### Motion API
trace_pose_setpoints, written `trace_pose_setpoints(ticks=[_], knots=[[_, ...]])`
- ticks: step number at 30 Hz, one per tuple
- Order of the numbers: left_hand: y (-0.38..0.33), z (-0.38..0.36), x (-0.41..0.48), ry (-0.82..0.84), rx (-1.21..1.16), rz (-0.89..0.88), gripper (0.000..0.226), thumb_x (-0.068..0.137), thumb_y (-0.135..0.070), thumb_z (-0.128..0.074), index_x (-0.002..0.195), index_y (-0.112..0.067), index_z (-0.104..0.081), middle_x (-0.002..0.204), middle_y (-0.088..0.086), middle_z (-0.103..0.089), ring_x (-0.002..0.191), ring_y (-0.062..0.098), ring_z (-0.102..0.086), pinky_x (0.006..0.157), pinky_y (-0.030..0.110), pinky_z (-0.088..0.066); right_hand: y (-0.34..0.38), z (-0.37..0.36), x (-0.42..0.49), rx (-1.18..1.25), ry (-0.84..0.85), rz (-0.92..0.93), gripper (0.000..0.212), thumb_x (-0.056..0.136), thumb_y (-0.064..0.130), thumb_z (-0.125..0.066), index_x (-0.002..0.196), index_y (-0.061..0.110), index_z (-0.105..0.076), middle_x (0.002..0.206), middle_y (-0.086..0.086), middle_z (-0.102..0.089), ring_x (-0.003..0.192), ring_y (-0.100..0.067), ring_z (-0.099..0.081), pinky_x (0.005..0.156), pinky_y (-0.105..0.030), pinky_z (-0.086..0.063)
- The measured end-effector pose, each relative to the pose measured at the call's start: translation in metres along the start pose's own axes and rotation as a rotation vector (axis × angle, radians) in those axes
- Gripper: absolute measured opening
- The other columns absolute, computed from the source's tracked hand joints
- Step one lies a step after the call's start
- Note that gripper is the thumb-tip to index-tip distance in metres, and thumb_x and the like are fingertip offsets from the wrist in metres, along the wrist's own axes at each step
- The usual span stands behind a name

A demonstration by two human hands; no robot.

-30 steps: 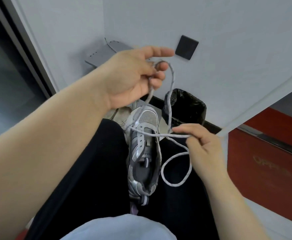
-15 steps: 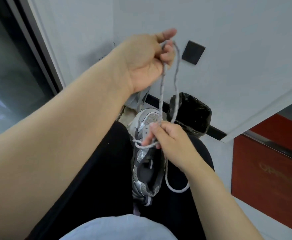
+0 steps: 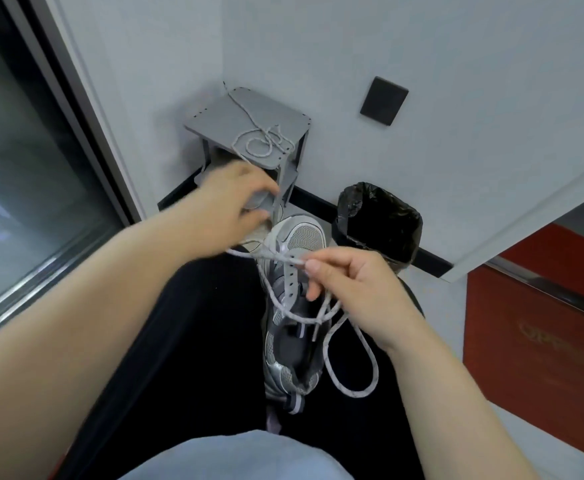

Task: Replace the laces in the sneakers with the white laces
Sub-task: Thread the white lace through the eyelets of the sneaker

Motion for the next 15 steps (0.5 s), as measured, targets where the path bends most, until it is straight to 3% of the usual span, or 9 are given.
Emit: trace_pose_setpoints(ticks=[2,4,7,11,13,15], knots=[[-0.039,-0.024,-0.017,0.175,-0.192,-0.132,0.028,0.091,-0.032,-0.048,0.118,-0.029,-0.053,0.116,-0.009,-0.058,0.108,0.004,-0.054,0.097,0.023,-0.04,-0.004,-0.008,0.0,-0.056,0.039,0.009,0.012,0.09,0.018,-0.06,0.09,0.018,-0.072,0.064,-0.001,-0.065,0.056,-0.009,-0.052,0.057,-0.02,-0.04],[-0.049,-0.051,-0.03,0.332,-0.202,-0.126,0.026,0.092,-0.037,-0.045,0.117,-0.03,-0.051,0.103,-0.014,-0.062,0.094,-0.003,-0.056,0.086,0.017,-0.044,-0.008,-0.005,0.001,-0.131,0.028,0.008,0.009,0.087,0.024,-0.064,0.089,0.022,-0.072,0.073,-0.005,-0.067,0.064,-0.017,-0.056,0.064,-0.032,-0.044],[-0.04,-0.061,-0.033,0.318,-0.182,-0.109,0.017,0.091,-0.033,-0.051,0.107,-0.03,-0.054,0.082,-0.014,-0.058,0.068,-0.008,-0.049,0.066,0.009,-0.038,-0.018,0.012,0.0,-0.253,-0.045,-0.023,0.01,0.081,0.032,-0.069,0.089,0.026,-0.071,0.07,0.01,-0.061,0.056,0.0,-0.046,0.059,-0.018,-0.039],[-0.022,-0.035,-0.024,0.156,-0.127,-0.126,0.01,0.086,-0.026,-0.061,0.092,-0.027,-0.069,0.08,-0.021,-0.059,0.078,-0.009,-0.052,0.074,0.009,-0.038,-0.025,0.027,-0.01,-0.43,0.007,-0.074,0.043,0.054,0.068,-0.065,0.079,0.034,-0.071,0.07,0.01,-0.065,0.063,0.0,-0.055,0.062,-0.016,-0.043],[-0.014,-0.024,-0.021,0.106,-0.124,-0.126,0.008,0.084,-0.025,-0.064,0.088,-0.028,-0.071,0.078,-0.027,-0.056,0.084,-0.006,-0.05,0.081,0.017,-0.036,-0.028,0.026,-0.015,-0.52,0.09,-0.059,0.043,0.05,0.068,-0.067,0.08,0.037,-0.071,0.061,0.003,-0.056,0.065,-0.008,-0.052,0.06,-0.019,-0.04],[-0.006,-0.023,-0.019,0.09,-0.106,-0.085,0.008,0.082,-0.029,-0.066,0.087,-0.034,-0.07,0.079,-0.029,-0.055,0.089,0.001,-0.043,0.089,0.027,-0.032,-0.025,0.029,-0.013,-0.536,0.077,-0.009,0.028,0.059,0.058,-0.072,0.075,0.036,-0.071,0.058,-0.009,-0.05,0.061,-0.018,-0.045,0.056,-0.022,-0.034]])
Point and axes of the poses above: each hand's wrist, its own x-axis towards the middle knuckle, its own z-axis out of the back of the hand, y = z × x, the point moved 10 cm from there along x, towards the middle knuckle
